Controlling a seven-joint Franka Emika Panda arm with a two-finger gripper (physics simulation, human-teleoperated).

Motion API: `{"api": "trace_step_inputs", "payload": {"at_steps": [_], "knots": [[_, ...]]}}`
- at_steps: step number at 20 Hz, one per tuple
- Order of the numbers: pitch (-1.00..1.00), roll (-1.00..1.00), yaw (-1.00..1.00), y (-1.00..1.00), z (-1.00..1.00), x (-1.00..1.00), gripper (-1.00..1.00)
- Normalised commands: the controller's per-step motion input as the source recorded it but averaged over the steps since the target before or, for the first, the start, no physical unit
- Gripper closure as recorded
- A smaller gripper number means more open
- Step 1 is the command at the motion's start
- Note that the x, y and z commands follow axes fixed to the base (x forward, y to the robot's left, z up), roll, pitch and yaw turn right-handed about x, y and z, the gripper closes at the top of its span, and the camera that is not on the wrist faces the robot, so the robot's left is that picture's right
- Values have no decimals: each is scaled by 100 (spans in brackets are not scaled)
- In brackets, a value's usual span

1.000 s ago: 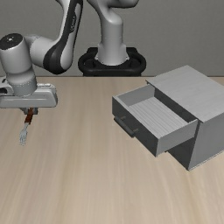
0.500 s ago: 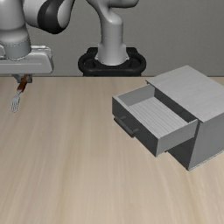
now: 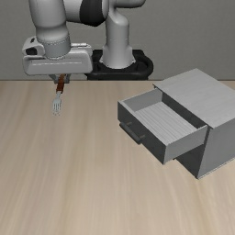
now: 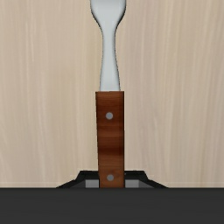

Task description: Pick up the fork and place it in the top layer of the cabinet

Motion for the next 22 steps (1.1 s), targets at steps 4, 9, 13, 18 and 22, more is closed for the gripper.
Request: {"api": "trace_step_inputs", "payload": {"at_steps": [4, 9, 13, 18, 22], "knots": [[0, 0, 0, 100, 0, 0, 100], [0, 0, 0, 100, 0, 0, 100], [0, 0, 0, 100, 0, 0, 100], [0, 0, 0, 100, 0, 0, 100], [0, 0, 0, 0, 0, 100, 100]]}}
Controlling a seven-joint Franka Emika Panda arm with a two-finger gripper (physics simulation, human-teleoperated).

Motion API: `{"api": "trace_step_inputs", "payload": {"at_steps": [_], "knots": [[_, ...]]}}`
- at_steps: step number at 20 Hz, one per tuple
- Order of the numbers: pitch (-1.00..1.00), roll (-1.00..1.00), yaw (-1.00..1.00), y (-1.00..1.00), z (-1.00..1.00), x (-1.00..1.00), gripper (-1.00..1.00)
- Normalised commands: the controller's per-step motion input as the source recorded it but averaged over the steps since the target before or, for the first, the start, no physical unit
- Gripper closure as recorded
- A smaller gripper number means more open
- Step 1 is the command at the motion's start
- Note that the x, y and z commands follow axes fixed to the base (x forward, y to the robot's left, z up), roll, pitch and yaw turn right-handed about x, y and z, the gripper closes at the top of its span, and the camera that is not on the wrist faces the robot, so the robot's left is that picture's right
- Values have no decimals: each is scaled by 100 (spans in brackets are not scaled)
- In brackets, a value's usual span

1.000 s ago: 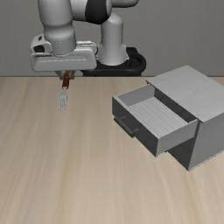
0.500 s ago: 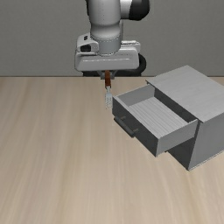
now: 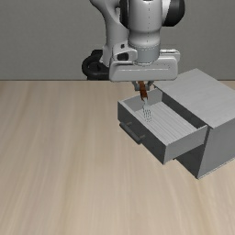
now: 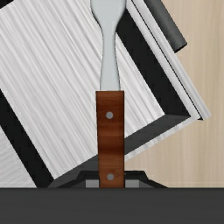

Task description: Pick up the fork and place it in the top layer of the cabinet

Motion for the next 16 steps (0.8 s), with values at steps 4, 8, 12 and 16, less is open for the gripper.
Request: {"api": "trace_step_inputs", "payload": {"at_steps": [4, 8, 12, 16], "knots": [[0, 0, 0, 50, 0, 50, 100], [0, 0, 0, 75, 0, 0, -100], [0, 0, 0, 0, 0, 0, -100], [0, 0, 0, 0, 0, 0, -100]]}}
